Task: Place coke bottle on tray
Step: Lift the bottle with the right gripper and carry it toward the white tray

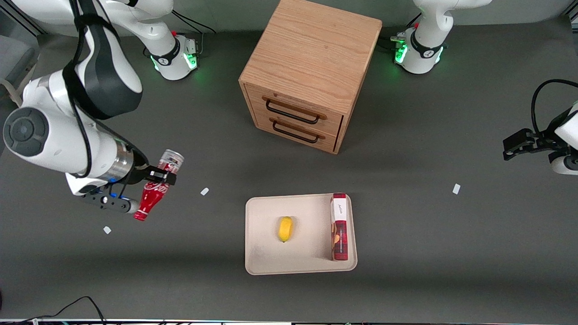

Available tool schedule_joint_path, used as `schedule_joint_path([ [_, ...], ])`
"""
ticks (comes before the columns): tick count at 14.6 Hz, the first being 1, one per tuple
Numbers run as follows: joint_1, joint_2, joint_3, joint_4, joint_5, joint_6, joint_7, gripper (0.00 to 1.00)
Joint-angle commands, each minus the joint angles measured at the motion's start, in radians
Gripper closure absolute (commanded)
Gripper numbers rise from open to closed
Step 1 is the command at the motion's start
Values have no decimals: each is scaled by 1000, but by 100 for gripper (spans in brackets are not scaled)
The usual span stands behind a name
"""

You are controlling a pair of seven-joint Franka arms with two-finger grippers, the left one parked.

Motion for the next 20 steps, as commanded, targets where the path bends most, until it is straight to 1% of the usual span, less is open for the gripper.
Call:
schedule_joint_path([
  [1,64,167,45,168,-3,6,5,100],
  [3,87,278,51,227,-2,89,5,100],
  [8,110,477,62,232,-3,366,0,100],
  [10,123,553,58,262,-6,442,-12,100],
  [12,145,623,51,333,-9,444,-15,100],
  [14,165,643,47,337,-18,453,-38,100],
  [16,174,656,48,336,-60,456,-86,100],
  [20,176,700,47,336,-66,493,-129,100],
])
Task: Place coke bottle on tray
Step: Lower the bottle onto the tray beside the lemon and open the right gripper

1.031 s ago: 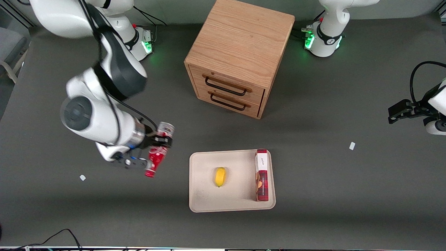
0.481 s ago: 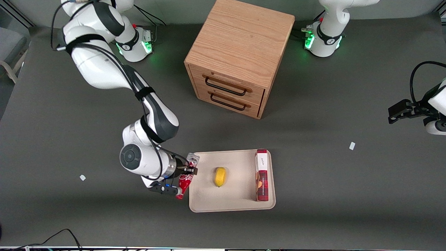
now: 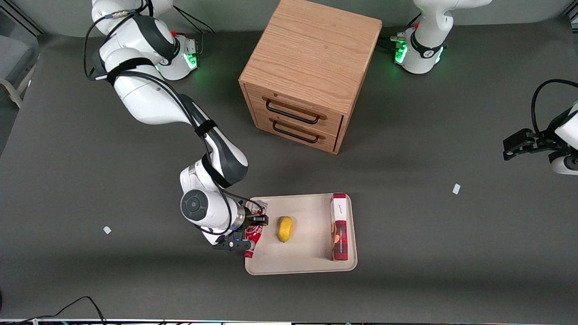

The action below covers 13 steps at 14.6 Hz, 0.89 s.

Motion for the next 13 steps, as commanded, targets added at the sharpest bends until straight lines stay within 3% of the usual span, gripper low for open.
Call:
schedule_joint_path([
  [1,9,46,-8,48,-11,14,-37,100],
  [5,8,54,-8,48,-10,31,-20,100],
  [6,8,54,-10,45,-10,33,-23,6],
  [7,11,53,-14,45,-11,33,-25,0],
  [13,20,54,-16,37,-37,34,-22,0],
])
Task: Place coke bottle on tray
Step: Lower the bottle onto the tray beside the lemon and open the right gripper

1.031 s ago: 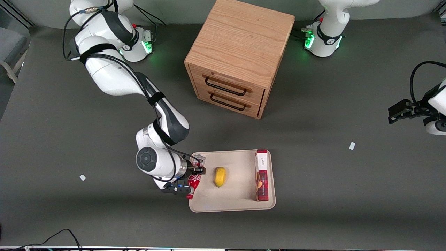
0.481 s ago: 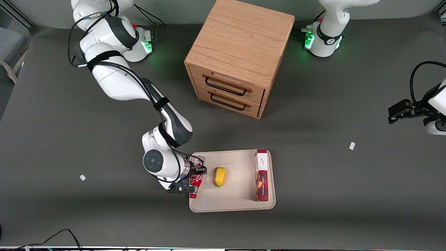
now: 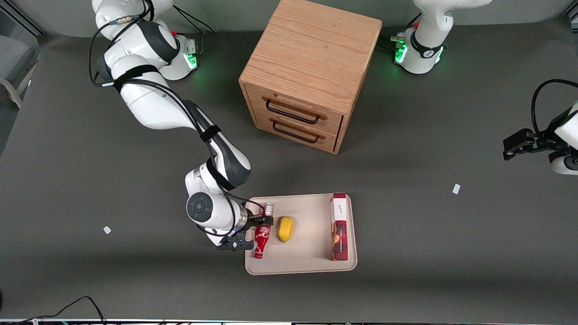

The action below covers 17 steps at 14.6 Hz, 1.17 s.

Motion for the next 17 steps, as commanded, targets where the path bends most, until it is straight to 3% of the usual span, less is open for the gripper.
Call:
schedule_joint_path([
  [1,12,19,-8,27,-24,2,-5,0],
  [5,9,4,-9,28,-22,-4,-2,0],
  [9,-31,-126,-6,28,-22,-103,-5,0],
  [17,-204,-620,-31,-73,-18,-690,-21,0],
])
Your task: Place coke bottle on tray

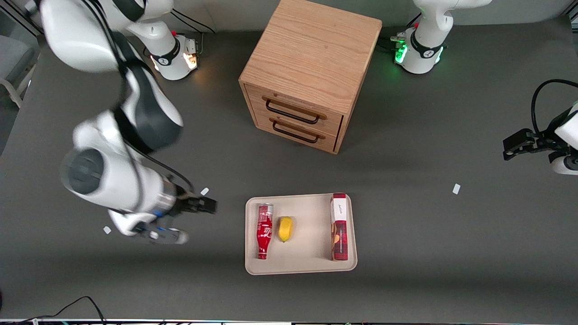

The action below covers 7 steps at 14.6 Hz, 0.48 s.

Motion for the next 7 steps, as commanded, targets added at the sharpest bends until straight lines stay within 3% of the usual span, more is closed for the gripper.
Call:
schedule_joint_path([
  [1,-62,-189,-73,-113,9,-162,-20,0],
  [4,-81,-315,-192,-143,25,-351,-20,0],
  [6,-95,-477,-199,-360,29,-309,-20,0],
  [7,-98,-578,-199,-513,33,-211,-20,0],
])
